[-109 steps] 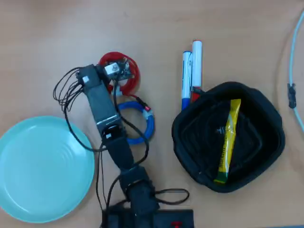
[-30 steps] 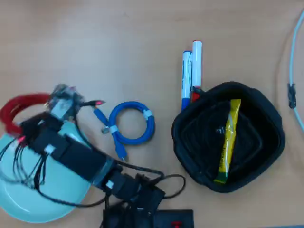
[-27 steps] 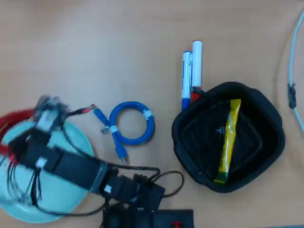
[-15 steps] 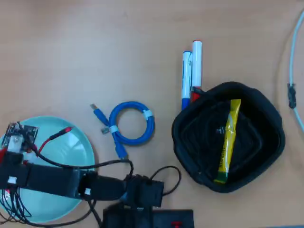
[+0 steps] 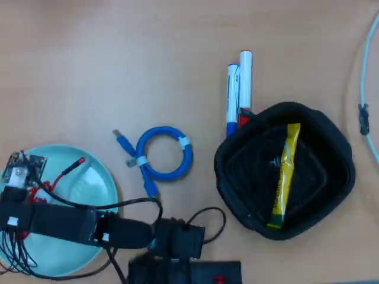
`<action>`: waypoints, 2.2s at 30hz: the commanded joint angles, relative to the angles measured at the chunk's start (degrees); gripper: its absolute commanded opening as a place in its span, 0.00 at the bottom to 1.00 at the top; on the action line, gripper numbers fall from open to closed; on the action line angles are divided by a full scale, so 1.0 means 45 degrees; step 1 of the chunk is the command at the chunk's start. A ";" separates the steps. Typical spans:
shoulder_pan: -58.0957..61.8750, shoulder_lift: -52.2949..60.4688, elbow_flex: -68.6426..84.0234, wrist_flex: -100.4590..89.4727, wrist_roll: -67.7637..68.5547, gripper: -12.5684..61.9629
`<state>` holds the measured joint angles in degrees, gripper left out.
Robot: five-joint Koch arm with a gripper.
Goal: Put a black charging cable in a black bowl and put a red charging cable in a green bowl
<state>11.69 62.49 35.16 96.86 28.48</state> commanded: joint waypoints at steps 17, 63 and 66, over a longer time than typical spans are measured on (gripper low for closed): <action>0.7207 0.3086 -0.1172 0.0469 -0.0957 0.59; 1.5957 1.6348 2.2324 -1.6035 -0.7305 0.87; 1.6465 1.6309 2.3887 -1.6934 -0.6660 0.87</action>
<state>85.17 130.61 142.91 27.77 -3.78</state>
